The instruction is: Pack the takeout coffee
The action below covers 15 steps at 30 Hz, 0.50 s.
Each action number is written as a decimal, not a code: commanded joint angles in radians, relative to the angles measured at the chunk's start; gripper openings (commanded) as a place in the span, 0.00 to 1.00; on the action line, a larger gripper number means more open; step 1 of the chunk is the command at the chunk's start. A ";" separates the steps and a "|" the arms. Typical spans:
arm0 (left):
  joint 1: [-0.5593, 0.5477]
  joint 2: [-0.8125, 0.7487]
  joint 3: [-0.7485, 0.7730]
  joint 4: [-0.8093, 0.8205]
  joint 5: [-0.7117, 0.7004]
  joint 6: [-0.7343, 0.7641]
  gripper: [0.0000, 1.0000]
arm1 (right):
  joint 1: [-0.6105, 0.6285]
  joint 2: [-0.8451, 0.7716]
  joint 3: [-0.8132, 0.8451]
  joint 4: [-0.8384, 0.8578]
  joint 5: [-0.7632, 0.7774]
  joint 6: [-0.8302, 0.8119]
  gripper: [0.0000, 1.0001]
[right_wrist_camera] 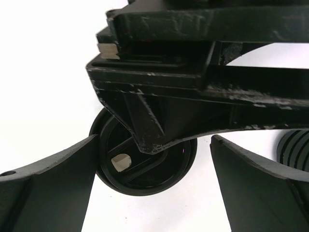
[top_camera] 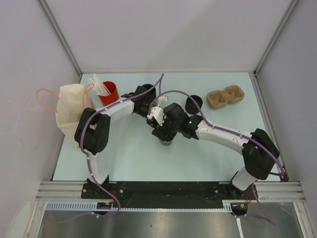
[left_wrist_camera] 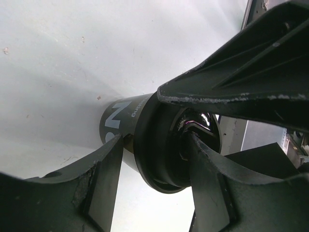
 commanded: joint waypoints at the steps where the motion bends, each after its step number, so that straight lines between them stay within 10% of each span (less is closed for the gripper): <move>1: -0.011 0.061 -0.041 -0.033 -0.223 0.090 0.58 | -0.079 -0.017 -0.021 -0.030 0.044 -0.036 1.00; 15: -0.011 0.064 -0.037 -0.036 -0.224 0.089 0.58 | -0.168 -0.101 0.032 -0.042 -0.283 0.007 1.00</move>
